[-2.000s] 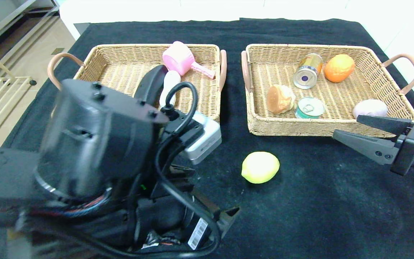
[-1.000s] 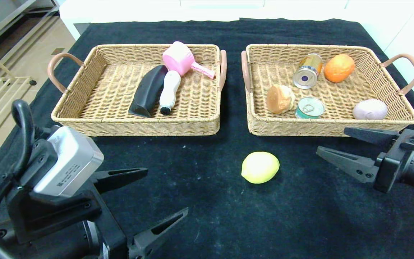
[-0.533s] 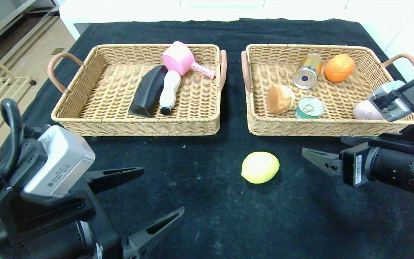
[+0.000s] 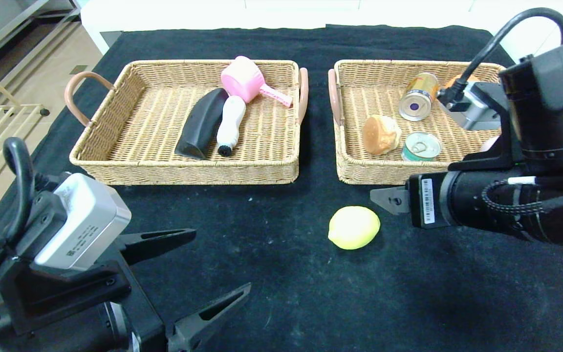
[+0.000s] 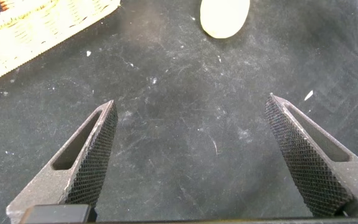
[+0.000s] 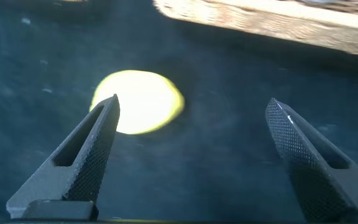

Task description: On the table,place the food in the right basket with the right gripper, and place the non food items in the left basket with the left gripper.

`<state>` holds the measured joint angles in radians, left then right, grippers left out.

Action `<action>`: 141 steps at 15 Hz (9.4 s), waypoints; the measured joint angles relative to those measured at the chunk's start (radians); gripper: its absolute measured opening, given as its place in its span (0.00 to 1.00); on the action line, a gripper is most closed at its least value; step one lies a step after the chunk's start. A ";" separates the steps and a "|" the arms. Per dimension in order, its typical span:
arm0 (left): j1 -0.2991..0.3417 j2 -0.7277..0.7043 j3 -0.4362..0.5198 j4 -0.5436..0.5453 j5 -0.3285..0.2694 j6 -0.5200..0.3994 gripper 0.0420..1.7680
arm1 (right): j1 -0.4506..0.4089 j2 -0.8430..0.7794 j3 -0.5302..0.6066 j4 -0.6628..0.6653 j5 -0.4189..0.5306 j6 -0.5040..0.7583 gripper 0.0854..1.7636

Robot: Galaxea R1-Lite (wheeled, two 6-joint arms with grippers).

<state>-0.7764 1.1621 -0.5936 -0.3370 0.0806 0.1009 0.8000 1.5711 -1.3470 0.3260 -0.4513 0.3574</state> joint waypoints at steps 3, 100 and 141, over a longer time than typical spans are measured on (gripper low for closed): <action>0.000 -0.007 0.000 0.000 0.000 0.003 0.97 | 0.074 0.074 -0.069 0.017 -0.066 0.043 0.97; -0.001 -0.033 0.011 -0.001 -0.023 0.026 0.97 | -0.387 0.213 -0.206 -0.289 -0.037 -0.338 0.90; 0.636 -0.837 -0.351 1.065 -0.024 0.009 0.97 | -0.716 -1.235 0.589 0.311 0.266 -0.356 0.96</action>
<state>-0.1404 0.3247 -0.9447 0.7277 0.0570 0.1096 0.0840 0.3362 -0.7585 0.6372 -0.1851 0.0013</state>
